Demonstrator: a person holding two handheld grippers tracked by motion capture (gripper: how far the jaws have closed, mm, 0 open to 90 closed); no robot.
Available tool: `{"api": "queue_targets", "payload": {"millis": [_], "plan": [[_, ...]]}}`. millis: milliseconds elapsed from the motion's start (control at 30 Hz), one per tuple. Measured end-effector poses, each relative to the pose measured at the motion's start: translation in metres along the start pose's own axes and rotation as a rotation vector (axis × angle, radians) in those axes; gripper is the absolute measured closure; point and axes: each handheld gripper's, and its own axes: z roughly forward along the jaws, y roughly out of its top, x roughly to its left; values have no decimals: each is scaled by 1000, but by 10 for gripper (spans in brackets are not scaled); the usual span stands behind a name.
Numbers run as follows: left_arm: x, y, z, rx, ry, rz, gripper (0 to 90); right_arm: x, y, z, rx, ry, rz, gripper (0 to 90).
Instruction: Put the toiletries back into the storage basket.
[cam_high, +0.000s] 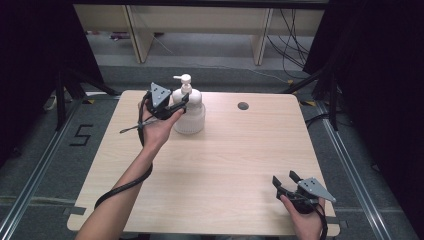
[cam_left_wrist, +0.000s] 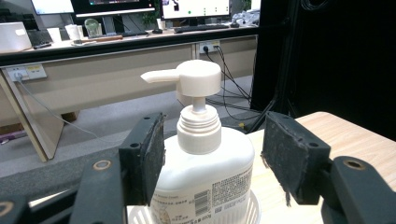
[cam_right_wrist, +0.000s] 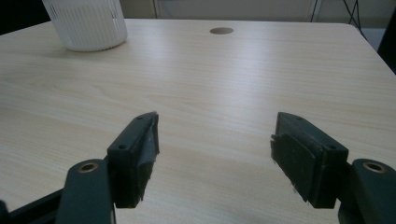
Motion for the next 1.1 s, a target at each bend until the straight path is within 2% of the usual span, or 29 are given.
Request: {"api": "queue_targets", "payload": {"millis": [367, 433, 500, 533, 600, 667, 800, 900, 933, 967, 1000, 1033, 1100], "plan": [[2, -8, -19, -11, -13, -1, 381, 0, 0, 0, 1, -1, -2, 320], [1, -10, -24, -14, -18, -3, 381, 2, 0, 0, 18, 11, 22, 320], [2, -12, -28, -15, -22, -2, 381, 1, 0, -1, 24, 2, 14, 320], [2, -12, -28, -15, -22, -2, 381, 0, 0, -1, 16, -3, -5, 320], [3, -16, -35, -12, -28, -3, 380, 0, 0, -1, 14, -5, -6, 320], [3, -20, -40, -11, -31, -1, 380, 2, 0, 1, 7, 15, 25, 320], [5, -29, -51, -5, -35, -3, 378, 0, 0, 0, -3, -3, -1, 320], [7, -38, -60, 2, -31, 3, 378, 2, 0, 0, 9, 10, 20, 320], [8, -41, -63, 3, -33, 0, 378, 0, 0, 0, -1, -9, -7, 320], [8, -45, -66, 6, -33, 0, 378, 0, 0, 0, -1, -7, -5, 320], [8, -48, -68, 7, -33, 0, 378, 2, 0, 1, 3, 17, 29, 320], [9, -51, -71, 7, -36, -5, 377, 3, 0, 1, 10, 22, 40, 320], [10, -57, -76, 10, -35, -1, 376, 0, 0, 0, -4, -7, -1, 320]]}}
